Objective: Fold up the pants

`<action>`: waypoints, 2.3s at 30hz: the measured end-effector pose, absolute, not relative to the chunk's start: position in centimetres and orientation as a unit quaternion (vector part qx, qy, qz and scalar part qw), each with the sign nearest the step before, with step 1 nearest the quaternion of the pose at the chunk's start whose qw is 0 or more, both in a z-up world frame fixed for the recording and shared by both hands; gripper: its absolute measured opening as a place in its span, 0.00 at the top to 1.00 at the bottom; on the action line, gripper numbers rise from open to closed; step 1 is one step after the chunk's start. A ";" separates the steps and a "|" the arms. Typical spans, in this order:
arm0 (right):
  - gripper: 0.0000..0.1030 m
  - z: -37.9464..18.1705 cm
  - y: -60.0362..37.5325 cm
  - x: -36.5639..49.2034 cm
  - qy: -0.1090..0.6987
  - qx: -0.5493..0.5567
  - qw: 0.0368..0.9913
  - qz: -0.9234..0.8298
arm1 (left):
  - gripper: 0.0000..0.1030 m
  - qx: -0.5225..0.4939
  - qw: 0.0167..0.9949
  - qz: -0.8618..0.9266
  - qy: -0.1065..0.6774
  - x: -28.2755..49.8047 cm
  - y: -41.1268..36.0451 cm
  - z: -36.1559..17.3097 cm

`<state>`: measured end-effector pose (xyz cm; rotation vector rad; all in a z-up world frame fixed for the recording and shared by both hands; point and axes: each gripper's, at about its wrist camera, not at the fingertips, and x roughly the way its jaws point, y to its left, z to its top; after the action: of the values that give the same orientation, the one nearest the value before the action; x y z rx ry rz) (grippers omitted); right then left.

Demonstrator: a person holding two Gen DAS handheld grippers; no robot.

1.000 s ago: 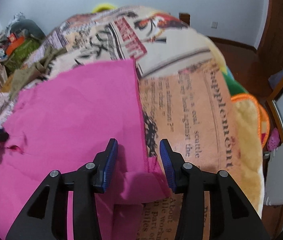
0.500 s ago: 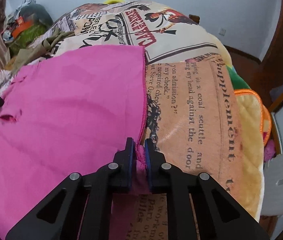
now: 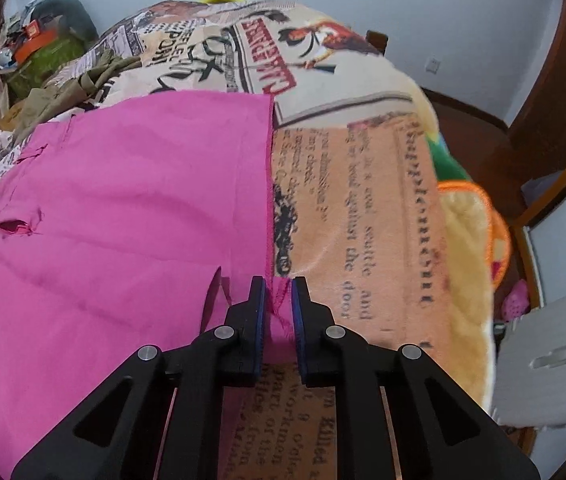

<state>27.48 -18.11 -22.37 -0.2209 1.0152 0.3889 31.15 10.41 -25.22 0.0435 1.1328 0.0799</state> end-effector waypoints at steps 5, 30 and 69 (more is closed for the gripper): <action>0.64 -19.9 -18.4 27.6 0.455 -0.086 0.866 0.188 | 0.91 0.024 0.862 0.047 0.505 31.2 12.1 -22.7; 0.59 -22.0 -14.4 38.1 0.452 -0.044 0.863 0.220 | 0.70 -0.047 0.845 0.036 0.531 40.7 15.1 -27.2; 0.97 -16.7 -10.6 39.6 0.374 -0.061 0.888 0.260 | 0.97 -0.032 0.888 0.037 0.458 39.7 14.7 -20.9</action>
<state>39.59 -10.64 -16.69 -0.1264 0.7762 0.5409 39.67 14.67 -20.94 -0.0661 0.9516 0.0775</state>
